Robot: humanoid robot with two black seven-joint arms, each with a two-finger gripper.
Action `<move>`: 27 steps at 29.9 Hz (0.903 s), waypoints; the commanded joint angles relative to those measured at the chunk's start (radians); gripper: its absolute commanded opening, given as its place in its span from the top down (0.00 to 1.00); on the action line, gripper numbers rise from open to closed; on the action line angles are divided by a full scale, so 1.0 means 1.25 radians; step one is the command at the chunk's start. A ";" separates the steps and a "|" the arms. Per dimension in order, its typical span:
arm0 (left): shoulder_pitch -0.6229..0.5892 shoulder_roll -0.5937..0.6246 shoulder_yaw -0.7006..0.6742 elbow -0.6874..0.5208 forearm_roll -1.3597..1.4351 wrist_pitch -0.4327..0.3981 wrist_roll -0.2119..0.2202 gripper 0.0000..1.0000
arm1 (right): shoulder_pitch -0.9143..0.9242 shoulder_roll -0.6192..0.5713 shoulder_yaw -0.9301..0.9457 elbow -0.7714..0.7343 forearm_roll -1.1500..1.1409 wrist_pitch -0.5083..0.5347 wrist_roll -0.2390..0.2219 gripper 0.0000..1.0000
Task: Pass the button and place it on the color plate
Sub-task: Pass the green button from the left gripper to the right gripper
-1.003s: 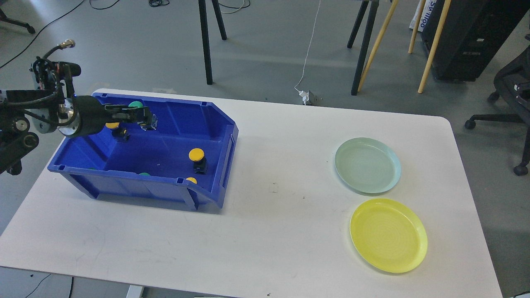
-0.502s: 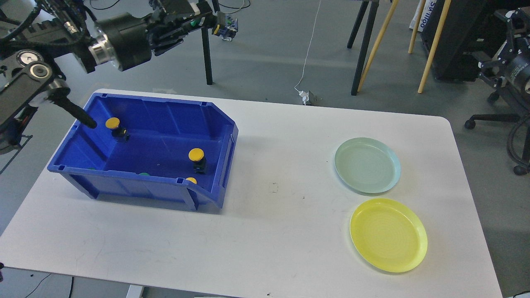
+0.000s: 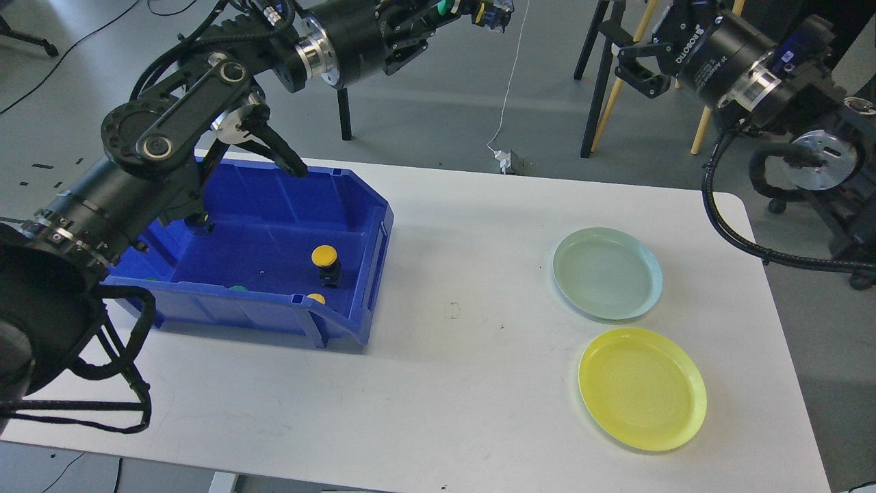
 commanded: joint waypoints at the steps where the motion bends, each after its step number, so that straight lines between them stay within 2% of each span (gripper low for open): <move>1: -0.002 -0.011 0.000 0.001 -0.003 0.000 0.001 0.69 | -0.007 0.002 0.000 0.054 0.001 0.000 0.000 0.01; 27: -0.035 -0.054 -0.003 -0.014 -0.054 0.000 0.019 0.69 | -0.028 0.019 0.004 0.098 -0.004 -0.050 0.001 0.01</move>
